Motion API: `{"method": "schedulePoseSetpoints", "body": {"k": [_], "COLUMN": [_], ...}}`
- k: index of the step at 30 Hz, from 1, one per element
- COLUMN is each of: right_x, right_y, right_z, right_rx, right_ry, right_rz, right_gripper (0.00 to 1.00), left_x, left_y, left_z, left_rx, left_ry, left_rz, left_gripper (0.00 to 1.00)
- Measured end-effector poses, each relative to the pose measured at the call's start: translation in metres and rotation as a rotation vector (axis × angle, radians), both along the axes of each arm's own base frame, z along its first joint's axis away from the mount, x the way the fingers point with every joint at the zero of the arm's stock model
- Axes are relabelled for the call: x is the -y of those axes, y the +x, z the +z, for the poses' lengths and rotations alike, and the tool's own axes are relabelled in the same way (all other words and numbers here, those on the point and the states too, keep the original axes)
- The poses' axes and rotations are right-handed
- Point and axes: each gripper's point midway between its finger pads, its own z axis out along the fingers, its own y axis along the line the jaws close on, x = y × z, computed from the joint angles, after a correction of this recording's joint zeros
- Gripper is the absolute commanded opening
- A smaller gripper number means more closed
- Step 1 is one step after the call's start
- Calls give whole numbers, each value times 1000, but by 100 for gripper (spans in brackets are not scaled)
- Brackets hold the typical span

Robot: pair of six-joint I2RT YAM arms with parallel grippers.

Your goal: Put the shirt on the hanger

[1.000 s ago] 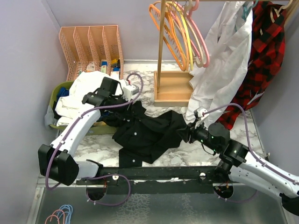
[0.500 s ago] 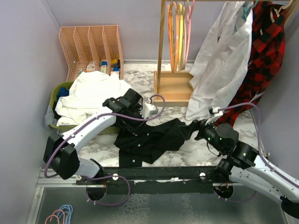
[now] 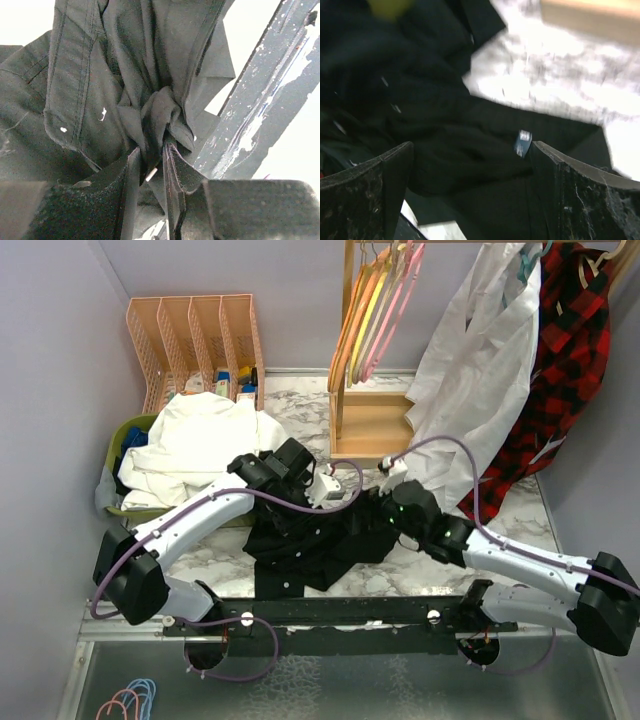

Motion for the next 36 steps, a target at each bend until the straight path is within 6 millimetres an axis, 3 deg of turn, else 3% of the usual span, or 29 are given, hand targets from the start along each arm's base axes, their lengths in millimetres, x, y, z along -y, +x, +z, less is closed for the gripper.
{"method": "schedulePoseSetpoints", "body": {"k": [4,6,9,12,14,18,21,25,30,36], "right_x": [19,27,30,27,26,27,21,7,-2,11], "right_y": [-31,-41,-52,-67,-86,-116,-127,-134,-141,-149], "right_z": [-73,-86,-88,-92,-105,-130,-136,-136,-133,-126], "right_rx": [-126,-161,-194,-232,-283,-373,-399,-403,-400,-386], "right_ry": [-35,-26,44,93,96,73,73,81,99,109], "right_rz": [16,7,10,31,58,95,109,136,154,150], "right_gripper": [92,84,80,81,82,82,82,82,83,85], "left_x": [-3,-5,-8,-3,-1,5,19,46,66,50], "left_y": [4,8,9,3,0,2,23,66,100,107], "left_z": [13,23,34,41,42,51,65,78,57,9], "left_rx": [10,16,16,-7,-28,-66,-55,-35,-96,-167], "left_ry": [-38,-76,-125,-166,-185,-199,-211,-215,-156,37], "left_rz": [21,42,52,29,17,10,26,66,122,186], "left_gripper": [27,27,29,46,57,60,60,58,47,45]}}
